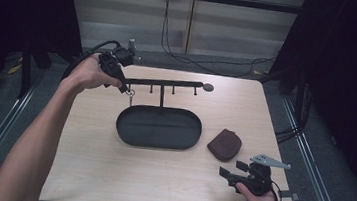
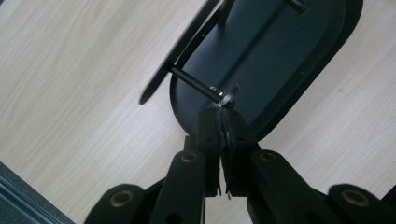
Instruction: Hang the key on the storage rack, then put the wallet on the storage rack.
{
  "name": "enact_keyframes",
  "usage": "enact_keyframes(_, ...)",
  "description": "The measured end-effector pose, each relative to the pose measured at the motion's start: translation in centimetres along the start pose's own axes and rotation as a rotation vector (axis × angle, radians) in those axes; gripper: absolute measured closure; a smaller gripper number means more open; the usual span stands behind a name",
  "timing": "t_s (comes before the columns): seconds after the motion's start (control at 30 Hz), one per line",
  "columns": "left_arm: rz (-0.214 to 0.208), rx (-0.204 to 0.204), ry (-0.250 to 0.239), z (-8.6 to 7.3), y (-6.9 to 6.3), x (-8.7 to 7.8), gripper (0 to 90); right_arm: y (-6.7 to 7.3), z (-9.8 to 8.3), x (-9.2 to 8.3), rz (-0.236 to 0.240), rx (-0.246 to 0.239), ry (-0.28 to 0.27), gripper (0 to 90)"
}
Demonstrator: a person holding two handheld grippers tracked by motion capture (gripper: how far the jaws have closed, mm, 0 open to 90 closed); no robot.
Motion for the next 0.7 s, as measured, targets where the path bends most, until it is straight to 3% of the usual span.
enact_keyframes(0.3, -0.013, -0.029, -0.051, -1.4, 0.2, -0.4, 79.6, 0.0, 0.0, 0.0, -0.004, -0.001, -0.003, 22.1)
enact_keyframes(0.47, -0.022, -0.075, -0.091, -2.5, 0.0, -0.3, 72.9, 0.0, 0.0, 0.0, -0.006, 0.000, -0.003, 22.1)
enact_keyframes(0.53, -0.036, -0.098, -0.130, -2.9, -0.1, -0.3, 70.9, 0.0, 0.0, 0.0, -0.007, -0.002, -0.003, 22.1)
enact_keyframes(0.7, -0.046, -0.100, -0.165, -3.8, -0.3, -0.4, 64.0, -0.1, 0.0, -0.1, -0.008, 0.001, -0.005, 22.1)
Point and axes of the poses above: each handheld gripper's, and its own axes: x roughly forward along the jaws, z roughly out of its top, y roughly to its left, the point moved 2 cm from there along x, roughly forward along the jaws, and after that the axes turned 5 degrees about -y, right-handed, at the moved point
